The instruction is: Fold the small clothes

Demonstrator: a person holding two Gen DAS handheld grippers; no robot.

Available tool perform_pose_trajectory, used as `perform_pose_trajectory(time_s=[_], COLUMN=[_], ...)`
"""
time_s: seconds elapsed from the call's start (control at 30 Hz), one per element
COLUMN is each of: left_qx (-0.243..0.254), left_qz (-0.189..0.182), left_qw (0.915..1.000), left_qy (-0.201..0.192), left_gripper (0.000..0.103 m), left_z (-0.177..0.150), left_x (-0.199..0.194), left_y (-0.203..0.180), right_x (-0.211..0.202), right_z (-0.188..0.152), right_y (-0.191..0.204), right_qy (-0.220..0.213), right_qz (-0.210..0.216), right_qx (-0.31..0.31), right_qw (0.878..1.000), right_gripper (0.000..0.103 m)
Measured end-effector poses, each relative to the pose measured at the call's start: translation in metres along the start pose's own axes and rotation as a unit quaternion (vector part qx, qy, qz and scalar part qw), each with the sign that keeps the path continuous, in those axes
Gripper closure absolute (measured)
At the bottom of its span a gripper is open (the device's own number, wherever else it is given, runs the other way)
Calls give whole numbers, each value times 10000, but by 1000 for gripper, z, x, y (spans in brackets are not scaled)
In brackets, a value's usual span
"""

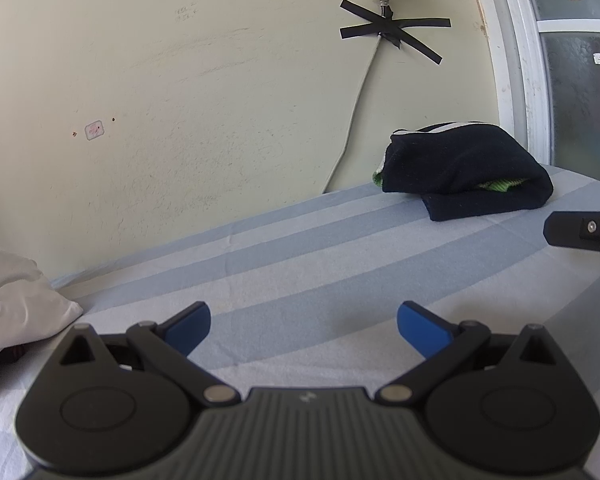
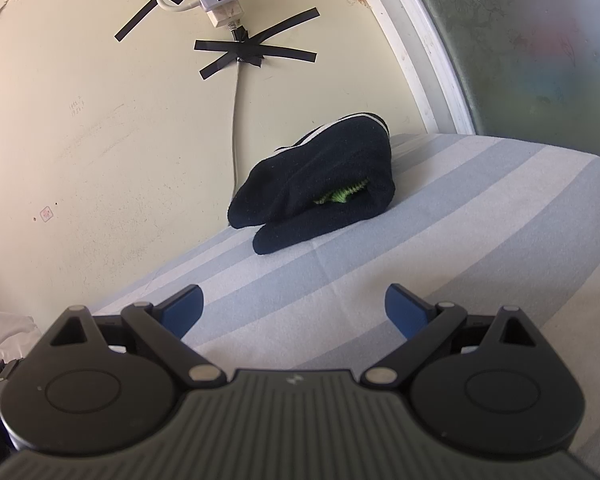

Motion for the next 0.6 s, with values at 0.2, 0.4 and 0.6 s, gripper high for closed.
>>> perform_pose_trajectory(time_s=[0.2, 0.4, 0.6], left_qx=[15, 52, 61], left_qz=[4, 13, 18], left_qw=[10000, 10000, 10000], left_qy=[-5, -17, -22], left_gripper=[0, 0, 0], left_z=[0, 0, 0], left_x=[0, 0, 0], left_y=[0, -1, -1], right_x=[0, 0, 0], right_z=[0, 0, 0], right_y=[0, 0, 0], right_qy=[0, 0, -1], right_qz=[2, 5, 6], right_qx=[0, 0, 1], right_qw=[10000, 10000, 10000], right_gripper=[4, 4, 4])
Point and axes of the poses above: each gripper's, at about its wrist camera, not at the fingertips, and x roughly the way its jaws point, y to its left, z to its top, the point moved 9 cm from there along x, roughly the way its jaws point, and after that the axes turned 9 degrees about y, right-handed, at the moved point
